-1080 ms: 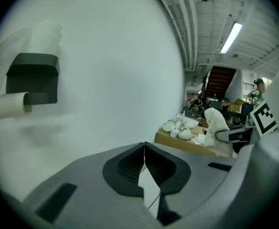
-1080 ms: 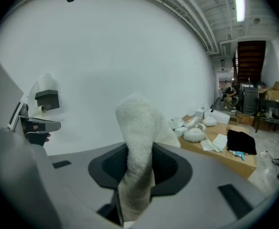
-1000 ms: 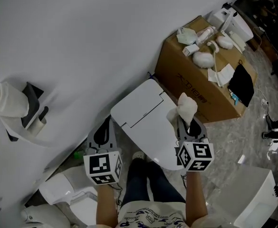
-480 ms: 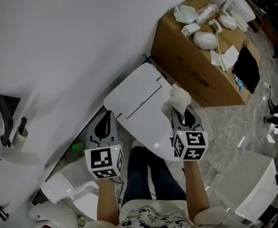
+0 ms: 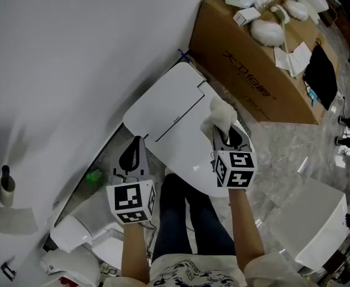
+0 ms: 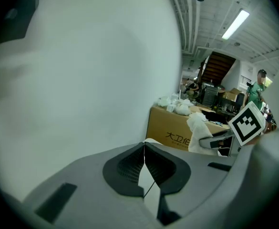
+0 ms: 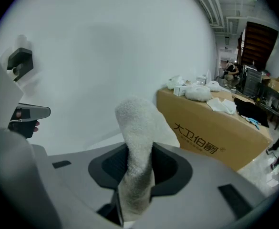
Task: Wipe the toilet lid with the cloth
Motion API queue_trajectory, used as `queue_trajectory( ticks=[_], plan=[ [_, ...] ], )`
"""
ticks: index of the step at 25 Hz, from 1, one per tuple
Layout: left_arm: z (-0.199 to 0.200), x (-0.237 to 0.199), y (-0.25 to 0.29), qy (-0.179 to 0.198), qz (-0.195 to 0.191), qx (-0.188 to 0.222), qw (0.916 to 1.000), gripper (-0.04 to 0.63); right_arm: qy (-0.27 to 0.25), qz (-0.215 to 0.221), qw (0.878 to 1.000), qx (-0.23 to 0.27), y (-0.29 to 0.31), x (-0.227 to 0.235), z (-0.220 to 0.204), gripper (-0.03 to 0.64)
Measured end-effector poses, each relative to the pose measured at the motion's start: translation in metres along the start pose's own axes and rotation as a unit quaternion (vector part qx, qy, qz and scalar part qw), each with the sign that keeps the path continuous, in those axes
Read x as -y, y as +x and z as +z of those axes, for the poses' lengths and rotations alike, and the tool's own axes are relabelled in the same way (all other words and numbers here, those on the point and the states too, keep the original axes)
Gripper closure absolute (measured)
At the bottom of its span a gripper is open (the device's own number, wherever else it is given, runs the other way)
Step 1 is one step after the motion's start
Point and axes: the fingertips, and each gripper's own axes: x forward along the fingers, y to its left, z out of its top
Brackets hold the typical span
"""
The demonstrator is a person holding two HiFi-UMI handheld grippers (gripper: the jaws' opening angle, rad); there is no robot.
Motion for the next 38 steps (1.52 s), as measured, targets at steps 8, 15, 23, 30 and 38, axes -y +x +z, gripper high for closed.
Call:
queue_trajectory(
  ticks=[8, 15, 23, 30, 38],
  plan=[
    [-0.021, 0.001, 0.029, -0.004, -0.003, -0.018, 0.9998, 0.586, 0.014, -0.012, 0.999, -0.032, 0.052, 0.019, -0.032, 0.505],
    [-0.043, 0.005, 0.047, -0.019, -0.001, -0.027, 0.9994, 0.586, 0.006, -0.021, 0.998, -0.050, 0.095, 0.034, -0.049, 0.506],
    [-0.073, 0.006, 0.053, -0.029, -0.002, -0.051, 0.9983, 0.586, 0.014, -0.020, 0.997, -0.078, 0.151, 0.043, -0.068, 0.506],
    [-0.091, 0.010, 0.048, -0.031, -0.006, -0.067, 0.9972, 0.586, -0.019, -0.024, 0.992, -0.120, 0.194, 0.054, -0.083, 0.506],
    [-0.099, 0.011, 0.045, -0.043, -0.007, -0.070, 0.9966, 0.586, -0.109, -0.009, 0.980, -0.169, 0.218, 0.058, -0.097, 0.508]
  ],
)
